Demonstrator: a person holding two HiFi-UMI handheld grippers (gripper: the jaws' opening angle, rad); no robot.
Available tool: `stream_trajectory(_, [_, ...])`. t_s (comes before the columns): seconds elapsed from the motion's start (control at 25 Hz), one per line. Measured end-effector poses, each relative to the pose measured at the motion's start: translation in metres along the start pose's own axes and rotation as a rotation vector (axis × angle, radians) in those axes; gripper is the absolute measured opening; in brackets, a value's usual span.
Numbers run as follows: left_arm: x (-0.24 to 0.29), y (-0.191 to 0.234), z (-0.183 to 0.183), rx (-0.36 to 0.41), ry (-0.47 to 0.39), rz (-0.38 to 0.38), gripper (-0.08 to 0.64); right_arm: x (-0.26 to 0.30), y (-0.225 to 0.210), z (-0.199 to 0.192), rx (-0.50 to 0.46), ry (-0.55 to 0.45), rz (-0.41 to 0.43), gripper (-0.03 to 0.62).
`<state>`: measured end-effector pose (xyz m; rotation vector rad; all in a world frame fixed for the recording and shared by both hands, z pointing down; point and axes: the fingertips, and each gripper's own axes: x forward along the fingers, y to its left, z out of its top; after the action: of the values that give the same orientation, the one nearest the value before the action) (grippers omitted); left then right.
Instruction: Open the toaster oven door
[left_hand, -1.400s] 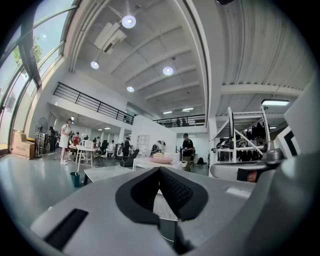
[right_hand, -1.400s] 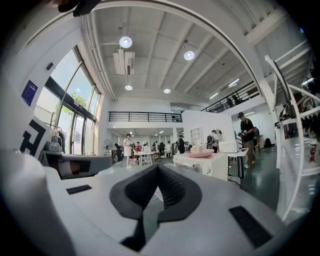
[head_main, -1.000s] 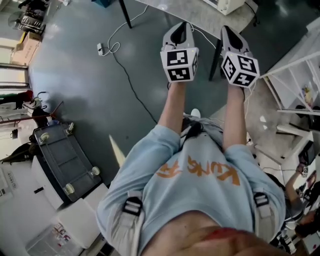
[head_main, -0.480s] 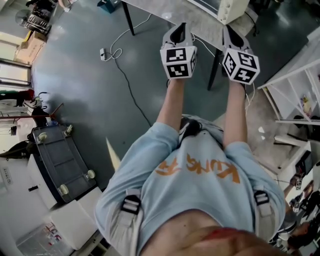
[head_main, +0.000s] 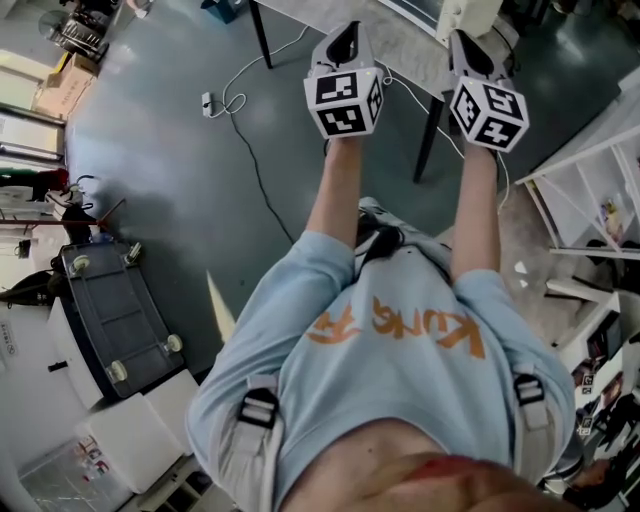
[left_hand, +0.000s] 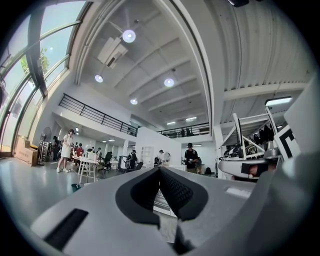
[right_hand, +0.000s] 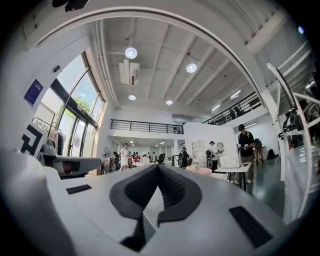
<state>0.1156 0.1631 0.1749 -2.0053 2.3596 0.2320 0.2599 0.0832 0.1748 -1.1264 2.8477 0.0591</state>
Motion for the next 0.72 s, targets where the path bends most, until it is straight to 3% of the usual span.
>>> stream_trajectory(0.36, [0.028, 0.02, 0.015, 0.037, -0.046, -0.003, 0.002, 0.027, -0.012, 0.018, -0.015, -0.069, -0.001, -0.002])
stream_trajectory(0.72, [0.118, 0.07, 0.002, 0.025, -0.057, -0.04, 0.002, 0.115, -0.04, 0.001, -0.022, -0.078, -0.049, -0.002])
